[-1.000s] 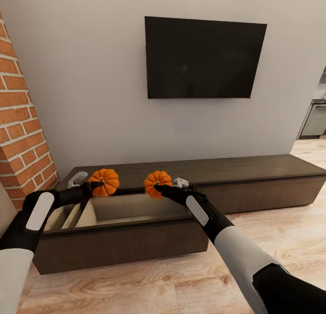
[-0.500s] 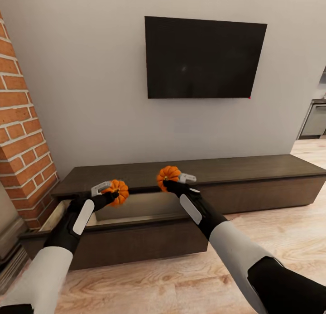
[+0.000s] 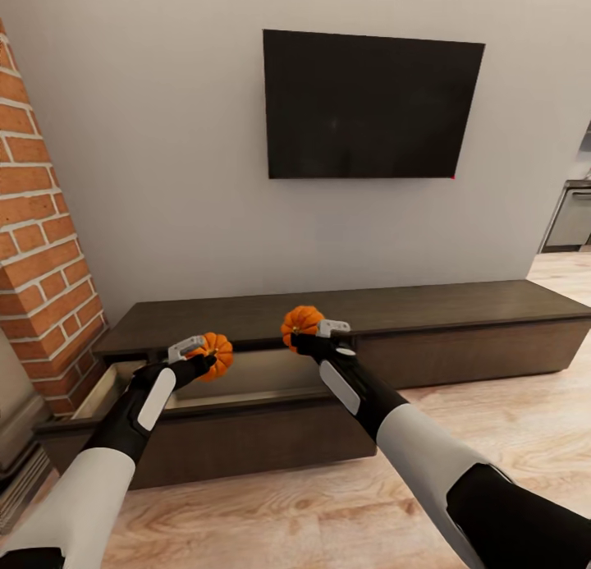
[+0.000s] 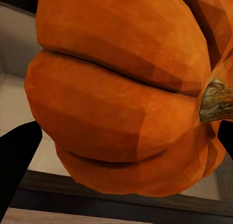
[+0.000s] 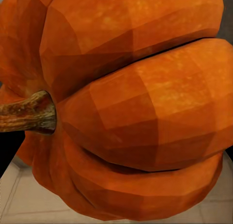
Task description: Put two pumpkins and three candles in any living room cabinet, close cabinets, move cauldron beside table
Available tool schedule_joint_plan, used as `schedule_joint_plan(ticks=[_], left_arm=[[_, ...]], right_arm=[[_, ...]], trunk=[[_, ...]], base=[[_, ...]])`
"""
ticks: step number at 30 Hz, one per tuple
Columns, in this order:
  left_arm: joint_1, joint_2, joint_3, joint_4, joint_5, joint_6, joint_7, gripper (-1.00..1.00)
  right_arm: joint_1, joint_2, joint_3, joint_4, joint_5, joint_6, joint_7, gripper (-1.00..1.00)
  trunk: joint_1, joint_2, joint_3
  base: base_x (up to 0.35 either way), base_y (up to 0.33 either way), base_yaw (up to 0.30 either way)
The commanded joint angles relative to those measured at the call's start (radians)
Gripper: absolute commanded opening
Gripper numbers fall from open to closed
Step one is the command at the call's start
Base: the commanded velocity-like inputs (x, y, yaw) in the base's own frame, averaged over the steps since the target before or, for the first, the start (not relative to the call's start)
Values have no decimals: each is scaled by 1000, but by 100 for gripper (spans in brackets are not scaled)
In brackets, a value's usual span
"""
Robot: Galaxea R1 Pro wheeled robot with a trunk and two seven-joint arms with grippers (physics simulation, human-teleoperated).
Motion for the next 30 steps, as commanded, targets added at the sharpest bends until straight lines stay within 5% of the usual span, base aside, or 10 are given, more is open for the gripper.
schedule_joint_plan(ticks=[1,8,30], left_arm=[[0,3,0,-4,10,4,8,-100],[0,32,4,2,12,3,8,-100],[0,34,5,2,11,3,8,-100]], right_arm=[[-1,-1,13,-3,-6,-1,-12,-100],[-1,-1,28,-1,-8,5,-14,-100],[-1,0,28,2,-9,2,-12,-100]], trunk=[[0,0,-1],[0,0,-1],[0,0,5]], base=[[24,129,0],[39,70,0],[117,21,109]])
